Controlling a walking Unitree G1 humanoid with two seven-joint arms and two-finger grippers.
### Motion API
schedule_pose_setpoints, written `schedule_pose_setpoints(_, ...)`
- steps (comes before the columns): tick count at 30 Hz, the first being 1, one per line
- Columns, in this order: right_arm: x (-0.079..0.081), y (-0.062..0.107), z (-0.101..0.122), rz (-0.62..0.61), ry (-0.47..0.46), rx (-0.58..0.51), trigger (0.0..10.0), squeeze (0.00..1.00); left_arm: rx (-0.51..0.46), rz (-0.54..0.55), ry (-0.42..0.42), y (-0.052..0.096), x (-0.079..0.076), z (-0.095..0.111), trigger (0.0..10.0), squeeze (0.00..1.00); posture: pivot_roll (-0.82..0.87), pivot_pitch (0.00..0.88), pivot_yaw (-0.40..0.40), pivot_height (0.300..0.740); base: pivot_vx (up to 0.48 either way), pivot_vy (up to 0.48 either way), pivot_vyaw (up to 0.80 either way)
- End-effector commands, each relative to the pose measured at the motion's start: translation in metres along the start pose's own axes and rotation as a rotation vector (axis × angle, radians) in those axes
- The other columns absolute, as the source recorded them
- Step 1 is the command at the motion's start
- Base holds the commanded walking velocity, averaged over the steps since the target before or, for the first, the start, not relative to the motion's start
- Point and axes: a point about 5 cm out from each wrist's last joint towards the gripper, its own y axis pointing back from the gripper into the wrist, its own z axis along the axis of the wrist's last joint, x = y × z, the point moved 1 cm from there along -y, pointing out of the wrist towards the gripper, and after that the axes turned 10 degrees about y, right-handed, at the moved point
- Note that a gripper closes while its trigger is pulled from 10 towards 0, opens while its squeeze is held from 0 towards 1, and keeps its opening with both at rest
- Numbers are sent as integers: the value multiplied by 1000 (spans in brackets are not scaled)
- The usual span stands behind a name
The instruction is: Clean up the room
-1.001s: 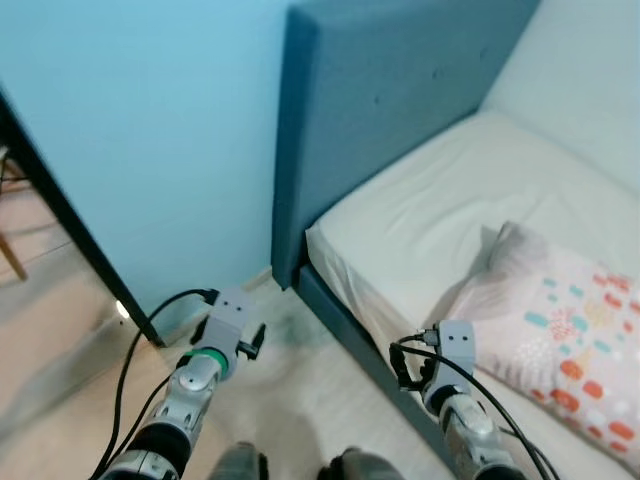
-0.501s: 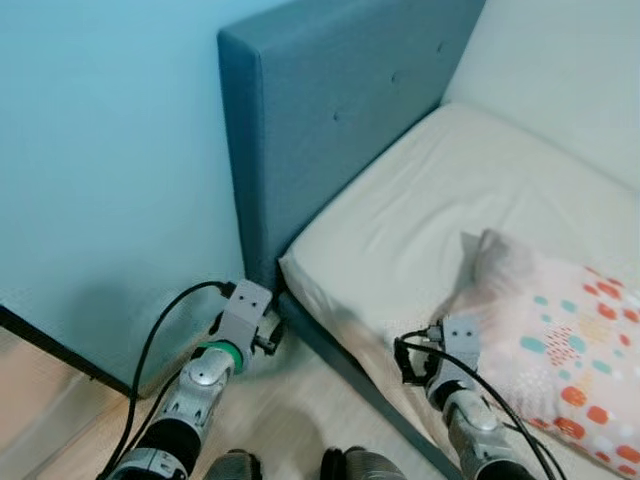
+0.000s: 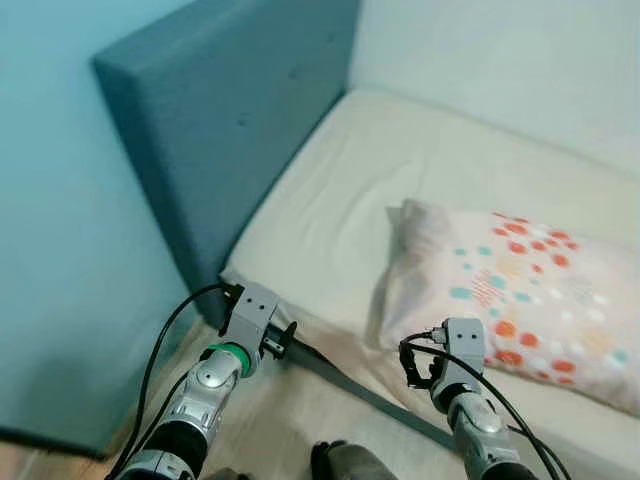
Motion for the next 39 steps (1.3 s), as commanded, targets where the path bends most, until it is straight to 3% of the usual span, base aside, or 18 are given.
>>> schedule_pose_setpoints(1, -2, 2, -6, -11, -11, 26, 10000, 0, 20, 2, 17, 3, 1, -6, 10000, 0, 8, 39, -13, 721, 0, 0, -694)
schedule_pose_setpoints(39, -3, 1, -2, -22, -22, 3, 10000, 0, -7, 49, 28, 1, 6, -1, 10000, 0, 7, 43, -8, 721, 10, 0, -679)
